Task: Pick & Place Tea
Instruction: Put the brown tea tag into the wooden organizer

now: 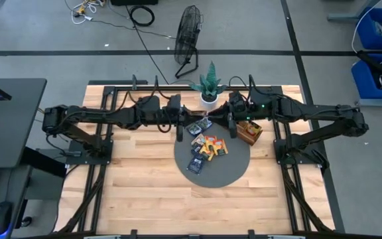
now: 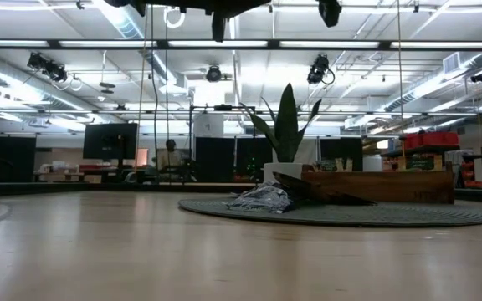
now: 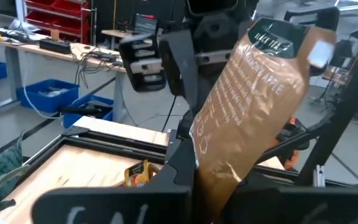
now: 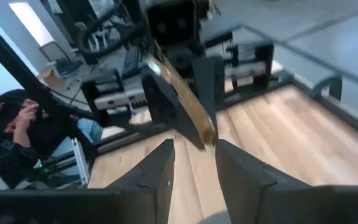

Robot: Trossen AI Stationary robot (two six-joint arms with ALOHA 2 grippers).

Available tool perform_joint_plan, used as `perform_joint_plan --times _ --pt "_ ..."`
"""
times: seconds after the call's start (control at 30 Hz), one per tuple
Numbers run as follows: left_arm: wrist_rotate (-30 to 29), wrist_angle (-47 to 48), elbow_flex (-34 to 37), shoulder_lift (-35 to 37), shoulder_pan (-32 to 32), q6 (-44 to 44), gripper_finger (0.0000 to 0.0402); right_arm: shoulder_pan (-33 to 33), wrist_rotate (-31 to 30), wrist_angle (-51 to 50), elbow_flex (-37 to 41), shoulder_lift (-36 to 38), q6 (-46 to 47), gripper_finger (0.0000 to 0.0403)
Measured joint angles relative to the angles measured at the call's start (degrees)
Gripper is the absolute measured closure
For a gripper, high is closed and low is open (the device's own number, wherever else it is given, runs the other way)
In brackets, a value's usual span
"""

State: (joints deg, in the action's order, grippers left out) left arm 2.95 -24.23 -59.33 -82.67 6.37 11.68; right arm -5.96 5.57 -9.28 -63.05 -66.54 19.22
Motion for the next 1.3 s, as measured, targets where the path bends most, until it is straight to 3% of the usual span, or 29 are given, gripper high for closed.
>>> perform_joint_plan --times 0.3,0.5,0.67,1.07,1.3 --pt "0.45 -1.05 0.02 -0.02 -0.04 0.11 0.0385 0.25 -1.0 1.89 0.01 -0.59 -2.6 0.0277" --pt "0.38 5.12 0.02 -0.04 0.22 2.3 0.0387 0.25 -0.6 0.79 -0.72 0.37 -2.67 0.0277" --pt "0.76 8.87 0.04 -0.04 0.22 2.83 0.0385 0.16 -0.61 -12.03 -10.04 -3.04 -7.36 0.0277" --pt "0.97 10.7 0.04 -0.04 0.22 3.13 0.0387 -1.37 3.63 -43.05 -40.98 -21.08 -18.06 0.0277" --pt "0.97 11.9 0.04 -0.04 0.22 3.13 0.0383 -1.37 4.52 -47.54 -46.65 -27.17 -19.74 0.0277"
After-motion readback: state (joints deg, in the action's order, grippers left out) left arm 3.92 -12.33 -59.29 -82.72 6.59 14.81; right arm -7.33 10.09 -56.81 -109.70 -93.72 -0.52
